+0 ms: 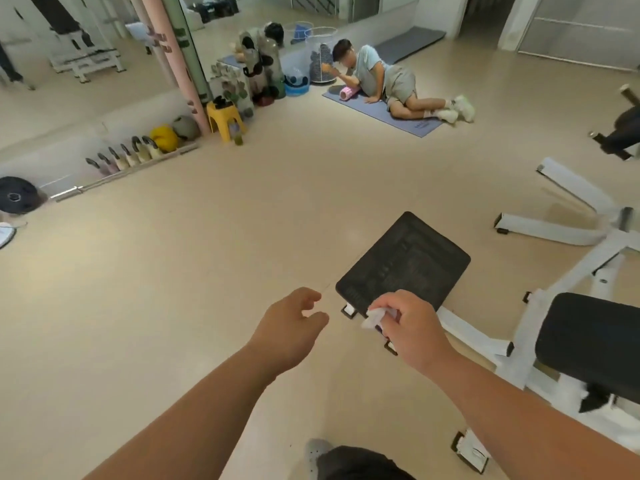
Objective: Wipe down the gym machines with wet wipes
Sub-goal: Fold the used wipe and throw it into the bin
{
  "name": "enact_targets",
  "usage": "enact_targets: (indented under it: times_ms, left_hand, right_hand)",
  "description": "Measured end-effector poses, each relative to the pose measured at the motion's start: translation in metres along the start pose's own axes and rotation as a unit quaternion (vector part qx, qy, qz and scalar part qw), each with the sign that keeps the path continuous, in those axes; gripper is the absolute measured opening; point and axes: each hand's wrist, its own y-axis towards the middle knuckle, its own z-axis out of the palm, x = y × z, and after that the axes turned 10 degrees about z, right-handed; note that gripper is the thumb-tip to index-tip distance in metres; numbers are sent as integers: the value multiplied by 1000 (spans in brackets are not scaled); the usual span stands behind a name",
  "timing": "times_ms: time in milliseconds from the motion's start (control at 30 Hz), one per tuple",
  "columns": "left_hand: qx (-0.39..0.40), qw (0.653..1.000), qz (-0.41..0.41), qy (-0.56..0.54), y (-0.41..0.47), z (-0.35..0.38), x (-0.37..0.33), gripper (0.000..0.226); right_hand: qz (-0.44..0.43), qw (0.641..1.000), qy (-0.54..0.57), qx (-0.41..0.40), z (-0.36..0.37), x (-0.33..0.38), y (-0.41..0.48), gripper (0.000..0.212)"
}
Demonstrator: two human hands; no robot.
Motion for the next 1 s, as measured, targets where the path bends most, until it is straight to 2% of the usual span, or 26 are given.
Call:
enact_targets:
  times_ms: [133, 233, 367, 467, 600, 700, 833, 1000]
  left_hand:
    - [51, 969, 112, 213, 106, -40, -14, 52]
    - [89, 933, 197, 287, 198, -61, -34, 56]
    - [150, 876, 289, 356, 312, -83, -54, 56]
    - [168, 843, 359, 363, 399, -103, -59, 54]
    - [254, 820, 384, 339, 495, -133, -58, 51]
    - [298, 783, 425, 343, 557, -139, -80, 47]
    - [324, 742, 479, 341, 644, -113, -135, 48]
    - [357, 694, 524, 341, 735, -51, -210, 54]
  right_hand:
    - [102, 990, -53, -78, -19, 14, 74, 28]
    - [153, 975, -92, -137, -35, 25, 130, 17]
    - [218, 956, -92, -176, -47, 36, 197, 19]
    - [273, 923, -75, -262, -29, 44, 243, 25]
    - [393, 863, -37, -315, 13, 64, 279, 6]
    - [438, 824, -41, -358, 15, 81, 309, 6]
    - [470, 763, -7, -443, -4, 89, 371, 13]
    - [487, 705, 22, -515, -55, 68, 448, 22]
